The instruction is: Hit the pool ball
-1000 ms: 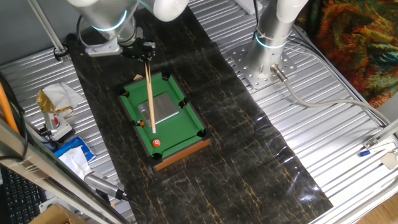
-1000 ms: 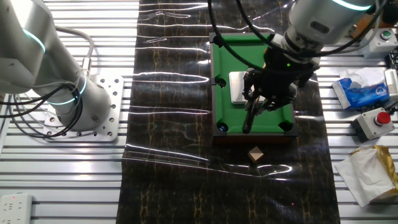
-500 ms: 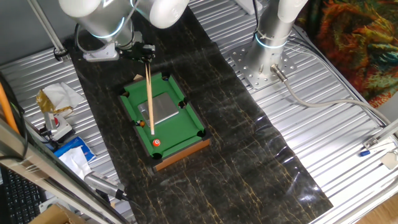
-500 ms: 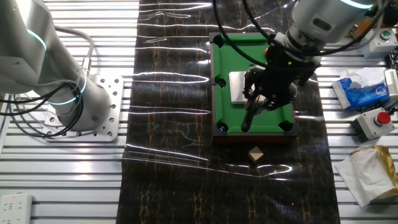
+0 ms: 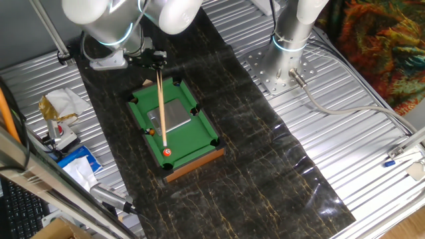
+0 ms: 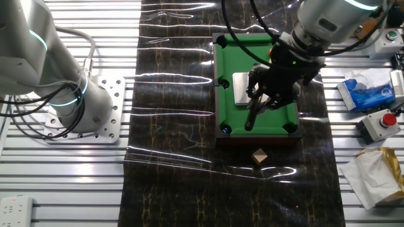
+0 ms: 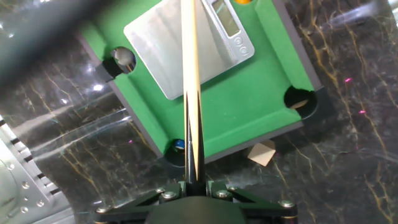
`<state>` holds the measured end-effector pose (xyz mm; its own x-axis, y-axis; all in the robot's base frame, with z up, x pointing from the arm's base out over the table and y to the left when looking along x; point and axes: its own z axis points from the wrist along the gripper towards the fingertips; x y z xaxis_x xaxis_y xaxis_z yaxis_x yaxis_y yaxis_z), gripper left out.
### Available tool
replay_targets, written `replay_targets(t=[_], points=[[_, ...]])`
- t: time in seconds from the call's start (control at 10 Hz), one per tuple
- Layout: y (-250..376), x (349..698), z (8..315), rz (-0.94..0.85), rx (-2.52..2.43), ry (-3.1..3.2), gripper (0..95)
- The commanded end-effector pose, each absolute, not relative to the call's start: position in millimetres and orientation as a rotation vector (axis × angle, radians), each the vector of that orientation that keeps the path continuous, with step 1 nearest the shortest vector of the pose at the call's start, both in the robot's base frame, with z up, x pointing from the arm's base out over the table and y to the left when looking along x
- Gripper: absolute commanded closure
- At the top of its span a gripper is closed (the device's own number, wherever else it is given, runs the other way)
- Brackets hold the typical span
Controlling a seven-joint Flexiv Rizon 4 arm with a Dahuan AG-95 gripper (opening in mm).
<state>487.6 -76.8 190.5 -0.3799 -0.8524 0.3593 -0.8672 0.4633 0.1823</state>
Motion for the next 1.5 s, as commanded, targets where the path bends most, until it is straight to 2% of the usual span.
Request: replay_targets(t=[0.1,0.6,0.8,1.0,1.5], points=[[-75,487,190,0.050,1.441,-2.309,95.0],[-61,499,182,-0.011,1.385,-2.382,95.0],[-56,503,189,-0.042,1.348,-2.398,95.0],[-50,509,195,0.006,1.344,-2.375,95.0],[-59,497,204,0.008,1.337,-2.367,95.0]])
